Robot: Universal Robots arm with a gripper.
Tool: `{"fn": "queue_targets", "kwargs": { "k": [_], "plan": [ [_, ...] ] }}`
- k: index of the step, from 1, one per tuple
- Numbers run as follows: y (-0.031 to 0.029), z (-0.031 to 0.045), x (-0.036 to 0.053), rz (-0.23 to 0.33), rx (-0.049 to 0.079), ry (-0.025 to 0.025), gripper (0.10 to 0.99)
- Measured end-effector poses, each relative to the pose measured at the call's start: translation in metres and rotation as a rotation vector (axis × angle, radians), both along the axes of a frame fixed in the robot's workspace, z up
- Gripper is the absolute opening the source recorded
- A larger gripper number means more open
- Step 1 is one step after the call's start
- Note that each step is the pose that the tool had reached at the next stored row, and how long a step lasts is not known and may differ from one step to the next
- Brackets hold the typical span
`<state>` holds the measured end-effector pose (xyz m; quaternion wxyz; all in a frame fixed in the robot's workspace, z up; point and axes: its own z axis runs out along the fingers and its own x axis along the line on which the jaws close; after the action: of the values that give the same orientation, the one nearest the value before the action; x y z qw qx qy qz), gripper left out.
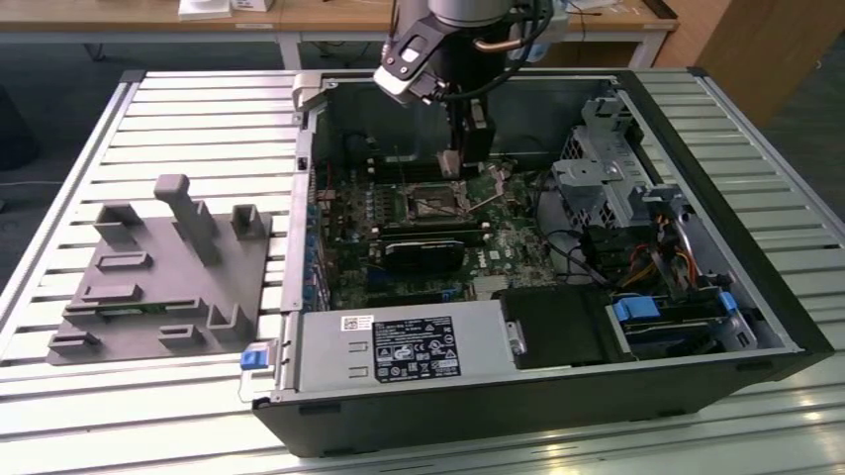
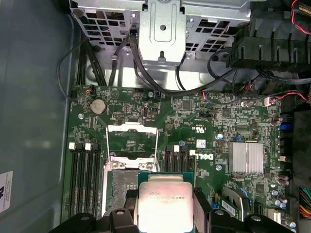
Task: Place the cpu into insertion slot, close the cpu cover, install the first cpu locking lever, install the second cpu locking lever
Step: 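Place the cpu into insertion slot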
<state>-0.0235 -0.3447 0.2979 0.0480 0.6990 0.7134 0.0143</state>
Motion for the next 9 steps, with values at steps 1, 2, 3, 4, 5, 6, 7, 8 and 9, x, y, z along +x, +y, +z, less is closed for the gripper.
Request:
{"fn": "queue_targets", "kwargs": {
  "k": [1,2,3,4,5,6,7,8,9],
  "plan": [
    [0.0000,-0.0007,0.0000,0.000,-0.001,0.0000,0.533],
    [0.0001,-0.0014,0.0000,0.000,-0.002,0.0000,0.533],
    [0.0001,-0.0021,0.0000,0.000,-0.002,0.0000,0.533],
    [0.0001,-0.0029,0.0000,0.000,-0.003,0.0000,0.533],
    [0.0001,-0.0036,0.0000,0.000,-0.004,0.0000,0.533],
    [0.0001,-0.0043,0.0000,0.000,-0.005,0.0000,0.533],
    [0.0001,-0.0050,0.0000,0.000,-0.006,0.0000,0.533],
    [0.0002,-0.0057,0.0000,0.000,-0.007,0.0000,0.533],
    [0.0002,-0.0065,0.0000,0.000,-0.008,0.0000,0.533]
  ]
}}
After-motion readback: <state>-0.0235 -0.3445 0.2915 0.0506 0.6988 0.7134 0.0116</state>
